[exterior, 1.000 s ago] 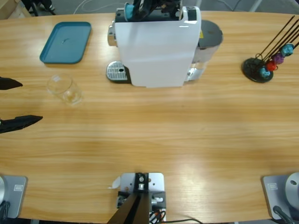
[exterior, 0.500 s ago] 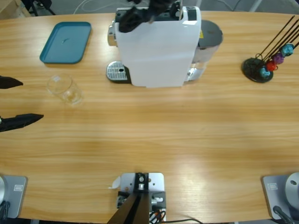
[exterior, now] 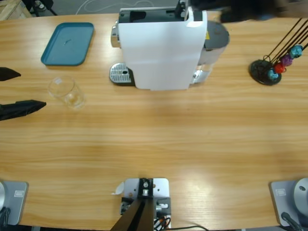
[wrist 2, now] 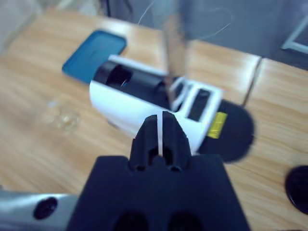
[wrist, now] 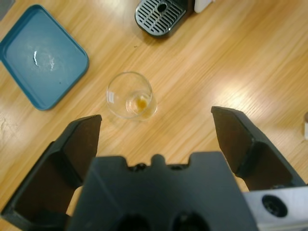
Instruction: Pour coffee
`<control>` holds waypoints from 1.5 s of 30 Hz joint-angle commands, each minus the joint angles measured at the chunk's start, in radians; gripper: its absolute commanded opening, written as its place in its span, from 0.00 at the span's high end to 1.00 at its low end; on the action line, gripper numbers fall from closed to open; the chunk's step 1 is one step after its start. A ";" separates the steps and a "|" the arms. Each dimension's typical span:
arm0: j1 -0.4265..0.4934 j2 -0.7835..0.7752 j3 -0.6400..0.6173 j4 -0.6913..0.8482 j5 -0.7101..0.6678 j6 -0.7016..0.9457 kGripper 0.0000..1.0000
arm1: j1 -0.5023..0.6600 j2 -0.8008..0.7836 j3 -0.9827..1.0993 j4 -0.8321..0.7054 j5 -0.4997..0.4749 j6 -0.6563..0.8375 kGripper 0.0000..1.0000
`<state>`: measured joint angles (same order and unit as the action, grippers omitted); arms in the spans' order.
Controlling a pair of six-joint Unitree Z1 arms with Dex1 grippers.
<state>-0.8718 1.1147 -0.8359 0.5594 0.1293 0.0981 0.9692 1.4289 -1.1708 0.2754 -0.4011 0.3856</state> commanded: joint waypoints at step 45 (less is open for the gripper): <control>0.010 -0.058 -0.003 0.068 -0.010 -0.021 0.01 | 0.041 0.544 -0.273 -0.154 0.053 0.152 1.00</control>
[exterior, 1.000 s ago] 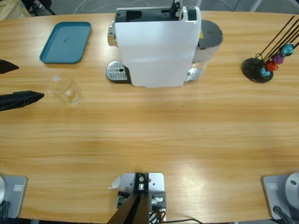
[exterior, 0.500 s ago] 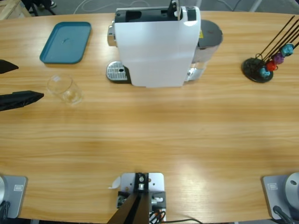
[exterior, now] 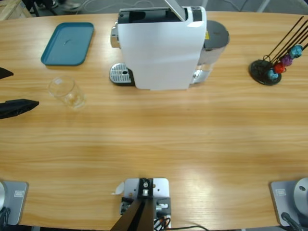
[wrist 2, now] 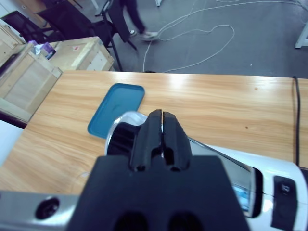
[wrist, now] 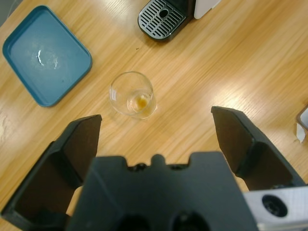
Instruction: Pour coffee
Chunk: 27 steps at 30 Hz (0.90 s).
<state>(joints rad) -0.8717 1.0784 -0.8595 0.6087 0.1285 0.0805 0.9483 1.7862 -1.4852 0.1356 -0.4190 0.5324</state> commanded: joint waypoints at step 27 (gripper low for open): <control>0.010 -0.026 0.052 0.009 0.033 -0.081 0.00 | -0.017 -0.044 0.105 0.091 0.219 -0.302 0.00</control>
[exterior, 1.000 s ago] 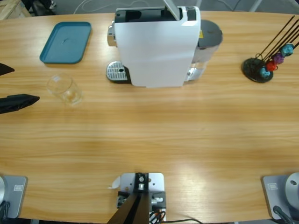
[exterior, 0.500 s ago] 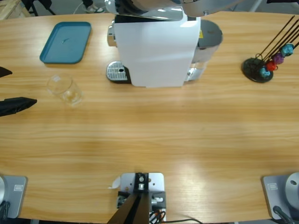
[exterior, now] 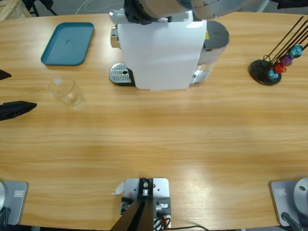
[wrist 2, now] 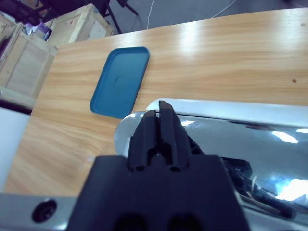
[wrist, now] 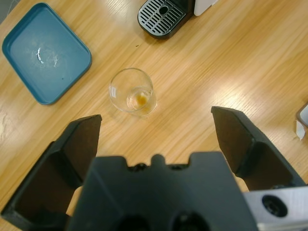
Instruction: Pour coffee
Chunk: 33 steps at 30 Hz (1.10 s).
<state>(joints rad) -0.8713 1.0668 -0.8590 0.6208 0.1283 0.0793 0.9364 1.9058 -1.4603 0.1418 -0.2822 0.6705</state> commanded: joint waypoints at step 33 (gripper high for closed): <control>-0.138 0.250 0.620 -0.942 0.295 -0.447 0.02 | 0.139 -1.011 0.588 0.574 -0.258 -0.503 0.00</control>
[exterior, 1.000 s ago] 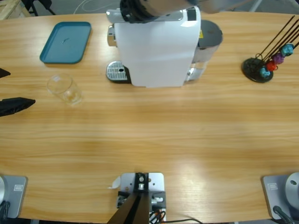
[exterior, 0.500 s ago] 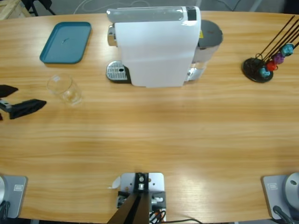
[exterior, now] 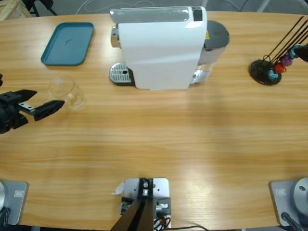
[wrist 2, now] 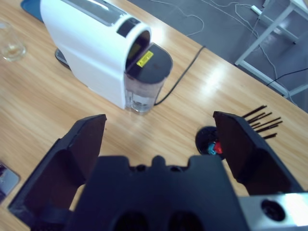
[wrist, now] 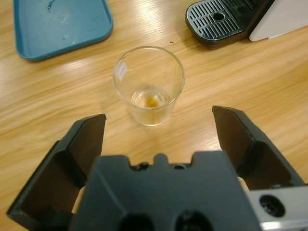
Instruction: Pour coffee
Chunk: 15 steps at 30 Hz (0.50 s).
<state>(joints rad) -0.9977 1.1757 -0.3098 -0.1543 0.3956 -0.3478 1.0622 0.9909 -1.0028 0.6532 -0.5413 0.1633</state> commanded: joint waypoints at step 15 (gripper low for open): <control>-0.011 0.290 0.115 -0.360 0.121 -0.029 0.00 | 0.013 -0.083 0.179 0.091 0.083 -0.015 0.00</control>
<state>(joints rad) -1.0017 1.3804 -0.2377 -0.4316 0.4789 -0.3623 1.0631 0.9006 -0.8582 0.7309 -0.4403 0.1605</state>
